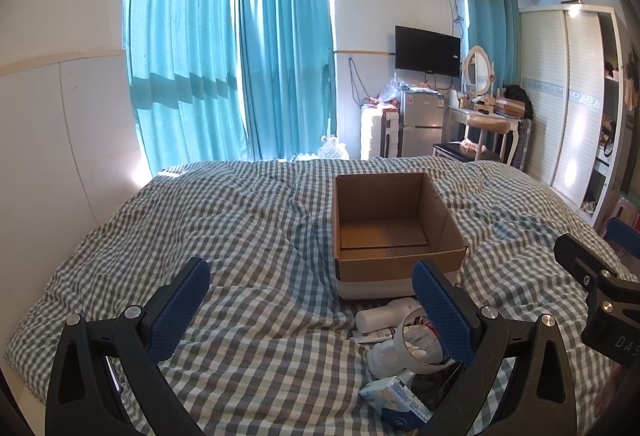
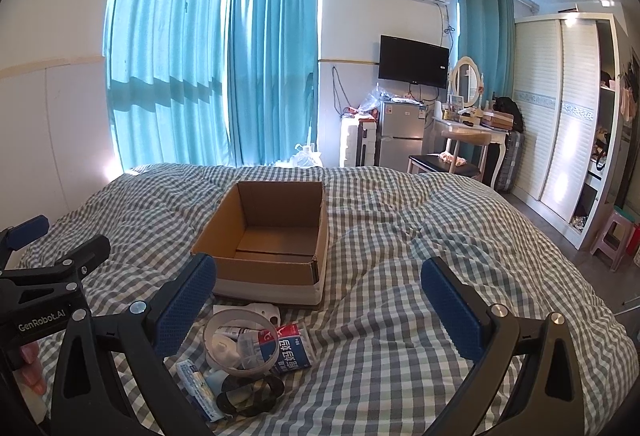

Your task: Organize objects

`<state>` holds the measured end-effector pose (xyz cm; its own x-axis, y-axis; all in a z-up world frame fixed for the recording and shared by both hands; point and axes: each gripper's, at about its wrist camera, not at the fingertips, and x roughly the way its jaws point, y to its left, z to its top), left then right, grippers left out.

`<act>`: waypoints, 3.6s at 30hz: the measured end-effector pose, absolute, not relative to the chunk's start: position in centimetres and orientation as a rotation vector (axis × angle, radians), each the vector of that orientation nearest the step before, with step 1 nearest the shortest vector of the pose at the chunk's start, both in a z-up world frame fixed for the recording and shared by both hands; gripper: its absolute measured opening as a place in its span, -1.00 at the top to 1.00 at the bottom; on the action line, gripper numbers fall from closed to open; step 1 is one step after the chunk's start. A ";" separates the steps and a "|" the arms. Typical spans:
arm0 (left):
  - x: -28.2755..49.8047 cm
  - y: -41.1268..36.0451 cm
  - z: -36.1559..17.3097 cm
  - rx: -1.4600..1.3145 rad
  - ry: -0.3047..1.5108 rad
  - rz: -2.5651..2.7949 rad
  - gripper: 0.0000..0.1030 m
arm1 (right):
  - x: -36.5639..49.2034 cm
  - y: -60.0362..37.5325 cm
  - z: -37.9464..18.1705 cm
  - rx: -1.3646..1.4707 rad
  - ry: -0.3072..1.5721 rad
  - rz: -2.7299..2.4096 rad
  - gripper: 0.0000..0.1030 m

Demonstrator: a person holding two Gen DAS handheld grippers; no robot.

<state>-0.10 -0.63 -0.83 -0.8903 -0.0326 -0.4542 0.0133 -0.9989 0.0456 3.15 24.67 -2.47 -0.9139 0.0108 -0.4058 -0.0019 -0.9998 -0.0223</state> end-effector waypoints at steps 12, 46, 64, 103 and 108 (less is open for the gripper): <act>0.2 -0.7 -0.7 0.698 -0.059 -3.040 -1.00 | 3.2 24.5 -2.4 -0.649 -0.052 3.067 -1.00; 0.7 0.3 -1.0 0.861 -0.113 -3.041 -1.00 | 5.4 24.4 -0.7 -0.691 -0.184 3.111 -1.00; -2.6 3.6 -14.5 1.503 -0.120 -2.926 -0.64 | 2.0 25.9 -8.8 -0.981 -0.163 3.007 -1.00; -3.7 -0.6 -12.2 1.345 -0.065 -2.971 -0.09 | -3.5 21.0 -18.1 -1.537 -0.181 2.922 -0.97; -3.7 -0.5 -12.4 1.344 -0.077 -2.974 -0.09 | -3.5 19.9 -18.8 -1.602 -0.226 2.926 -0.48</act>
